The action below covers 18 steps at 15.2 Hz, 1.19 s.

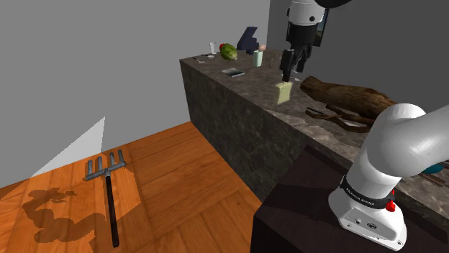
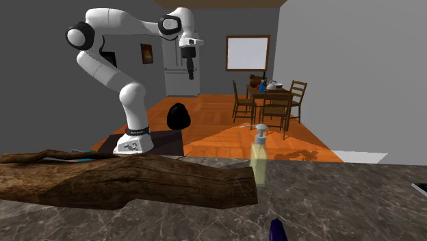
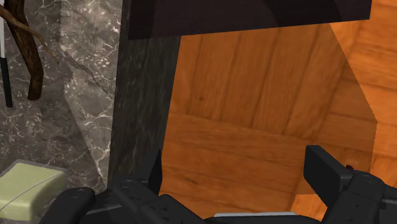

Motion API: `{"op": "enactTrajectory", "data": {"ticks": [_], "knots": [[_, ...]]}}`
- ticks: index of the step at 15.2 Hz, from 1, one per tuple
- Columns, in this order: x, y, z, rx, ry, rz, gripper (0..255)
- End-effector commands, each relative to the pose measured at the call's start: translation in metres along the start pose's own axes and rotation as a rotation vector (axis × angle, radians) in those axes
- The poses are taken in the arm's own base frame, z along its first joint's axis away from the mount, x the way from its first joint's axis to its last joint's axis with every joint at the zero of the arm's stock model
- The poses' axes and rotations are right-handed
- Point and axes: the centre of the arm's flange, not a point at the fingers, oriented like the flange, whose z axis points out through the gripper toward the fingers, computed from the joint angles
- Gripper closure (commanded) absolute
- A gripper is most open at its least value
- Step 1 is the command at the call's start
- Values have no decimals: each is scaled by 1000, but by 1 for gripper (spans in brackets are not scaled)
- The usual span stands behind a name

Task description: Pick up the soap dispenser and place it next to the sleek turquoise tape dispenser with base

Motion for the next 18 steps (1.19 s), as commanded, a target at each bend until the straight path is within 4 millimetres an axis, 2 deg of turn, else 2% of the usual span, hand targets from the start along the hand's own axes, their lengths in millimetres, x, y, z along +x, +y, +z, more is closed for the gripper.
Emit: {"op": "enactTrajectory", "data": {"ticks": [1,18], "knots": [[0,0,0,0,0,0,0],[117,175,74,-27,-25,82,0]]}}
